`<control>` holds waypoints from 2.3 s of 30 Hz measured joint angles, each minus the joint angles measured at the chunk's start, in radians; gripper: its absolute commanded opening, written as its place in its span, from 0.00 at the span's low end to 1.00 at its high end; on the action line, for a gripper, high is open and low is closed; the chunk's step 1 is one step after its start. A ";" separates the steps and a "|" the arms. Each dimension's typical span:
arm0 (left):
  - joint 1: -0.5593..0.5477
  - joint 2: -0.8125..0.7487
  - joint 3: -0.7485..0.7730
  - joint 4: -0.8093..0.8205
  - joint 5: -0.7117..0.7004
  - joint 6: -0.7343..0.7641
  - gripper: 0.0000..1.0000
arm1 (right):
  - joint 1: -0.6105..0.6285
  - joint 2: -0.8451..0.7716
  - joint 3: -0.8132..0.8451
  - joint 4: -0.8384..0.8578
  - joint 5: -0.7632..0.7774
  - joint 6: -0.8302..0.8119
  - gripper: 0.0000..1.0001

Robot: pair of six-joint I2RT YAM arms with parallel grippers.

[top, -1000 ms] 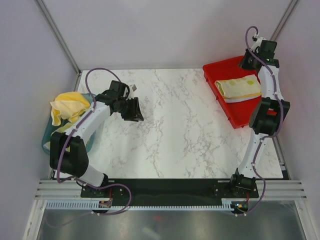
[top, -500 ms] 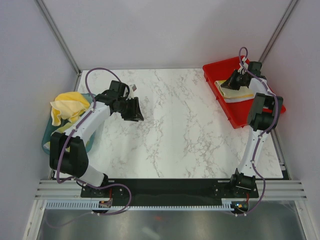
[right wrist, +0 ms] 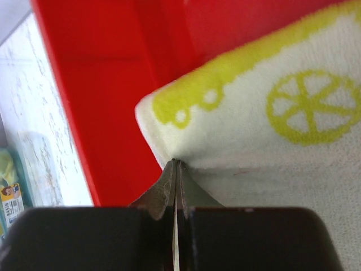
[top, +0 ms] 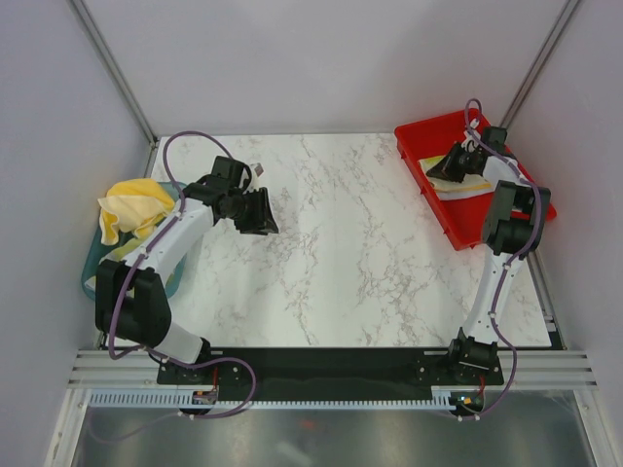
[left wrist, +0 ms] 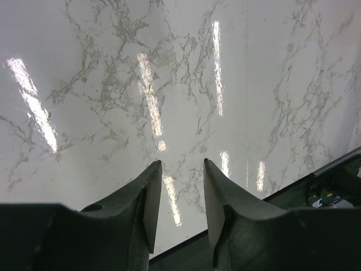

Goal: Fold and stack the towels
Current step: Neatly place the folded towel into the bin, then grab crumpled towel

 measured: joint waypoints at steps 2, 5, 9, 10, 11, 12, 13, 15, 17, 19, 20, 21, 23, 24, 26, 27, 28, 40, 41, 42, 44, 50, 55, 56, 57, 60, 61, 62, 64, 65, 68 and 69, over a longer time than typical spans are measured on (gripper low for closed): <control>0.000 -0.002 0.000 0.000 -0.008 -0.004 0.43 | 0.000 0.000 -0.034 -0.002 0.000 0.000 0.01; 0.000 -0.002 0.000 0.000 -0.025 -0.007 0.43 | 0.000 0.000 -0.050 -0.010 -0.004 0.002 0.01; 0.000 -0.002 0.013 -0.011 -0.055 -0.014 0.43 | 0.000 -0.004 -0.050 -0.008 -0.003 0.007 0.04; 0.000 -0.002 0.026 -0.015 -0.063 -0.017 0.43 | 0.000 -0.008 -0.050 -0.010 -0.003 0.009 0.06; 0.000 -0.002 0.045 -0.018 -0.076 -0.021 0.43 | 0.000 -0.015 -0.049 -0.013 -0.002 0.012 0.07; 0.000 -0.002 0.068 -0.018 -0.083 -0.024 0.43 | 0.000 -0.027 -0.049 -0.018 0.000 0.014 0.08; 0.000 -0.002 0.092 -0.017 -0.097 -0.028 0.44 | -0.001 -0.042 -0.049 -0.024 0.002 0.017 0.08; 0.000 -0.002 0.142 -0.016 -0.126 -0.035 0.44 | -0.003 -0.080 -0.049 -0.035 0.009 0.020 0.09; 0.003 -0.002 0.181 -0.013 -0.152 -0.040 0.44 | -0.006 -0.132 -0.049 -0.049 0.022 0.021 0.09; 0.012 -0.002 0.208 -0.008 -0.183 -0.047 0.46 | -0.010 -0.185 -0.056 -0.053 0.035 0.020 0.09; 0.020 -0.003 0.214 -0.008 -0.201 -0.051 0.46 | -0.011 -0.214 -0.066 -0.053 0.044 0.019 0.09; 0.031 -0.005 0.216 -0.007 -0.216 -0.055 0.47 | -0.012 -0.242 -0.080 -0.053 0.053 0.018 0.09; 0.056 -0.006 0.216 -0.012 -0.245 -0.063 0.47 | -0.014 -0.277 -0.103 -0.053 0.068 0.014 0.07; 0.073 -0.006 0.216 -0.013 -0.260 -0.068 0.48 | -0.015 -0.286 -0.112 -0.053 0.076 0.011 0.07; 0.114 -0.008 0.215 -0.013 -0.276 -0.079 0.47 | -0.016 -0.288 -0.131 -0.053 0.096 0.005 0.06; 0.138 -0.008 0.215 -0.012 -0.283 -0.084 0.47 | -0.016 -0.285 -0.144 -0.056 0.109 0.003 0.06; 0.160 -0.009 0.214 -0.012 -0.288 -0.089 0.48 | -0.016 -0.282 -0.158 -0.062 0.122 0.000 0.06; 0.458 -0.050 0.143 0.006 -0.468 -0.169 0.63 | -0.018 -0.192 -0.199 -0.111 0.184 -0.016 0.05; 0.481 -0.050 0.139 0.012 -0.484 -0.169 0.64 | -0.019 -0.192 -0.199 -0.119 0.190 -0.019 0.06; 0.504 -0.050 0.134 0.016 -0.500 -0.170 0.65 | -0.020 -0.192 -0.199 -0.129 0.196 -0.020 0.06; 0.542 -0.042 0.131 0.019 -0.534 -0.170 0.67 | -0.023 -0.200 -0.198 -0.143 0.214 -0.025 0.16; 0.651 0.095 0.132 0.066 -0.618 -0.180 0.72 | -0.035 -0.314 -0.197 -0.201 0.292 -0.024 0.68; 0.708 0.334 0.230 0.094 -0.569 -0.183 0.62 | -0.040 -0.474 -0.195 -0.195 0.293 -0.004 0.98; 0.706 0.378 0.254 0.105 -0.558 -0.183 0.57 | -0.039 -0.502 -0.193 -0.190 0.289 -0.001 0.98; 0.704 0.407 0.268 0.112 -0.547 -0.183 0.53 | -0.037 -0.525 -0.190 -0.184 0.286 0.001 0.98; 0.692 0.452 0.279 0.126 -0.517 -0.181 0.20 | -0.023 -0.566 -0.188 -0.166 0.278 0.001 0.98; 0.689 0.453 0.279 0.126 -0.511 -0.175 0.10 | -0.014 -0.575 -0.188 -0.163 0.275 0.001 0.98; 0.685 0.452 0.279 0.127 -0.504 -0.172 0.02 | -0.007 -0.579 -0.189 -0.160 0.271 0.001 0.98; 0.683 0.445 0.279 0.129 -0.492 -0.166 0.02 | 0.006 -0.586 -0.197 -0.151 0.267 0.001 0.98; 0.683 0.438 0.279 0.129 -0.489 -0.165 0.02 | 0.014 -0.589 -0.203 -0.149 0.264 0.001 0.98; 0.678 0.375 0.264 0.132 -0.485 -0.164 0.02 | 0.024 -0.591 -0.216 -0.150 0.259 0.001 0.98; 0.674 0.336 0.250 0.138 -0.484 -0.164 0.02 | 0.026 -0.591 -0.221 -0.150 0.259 0.002 0.98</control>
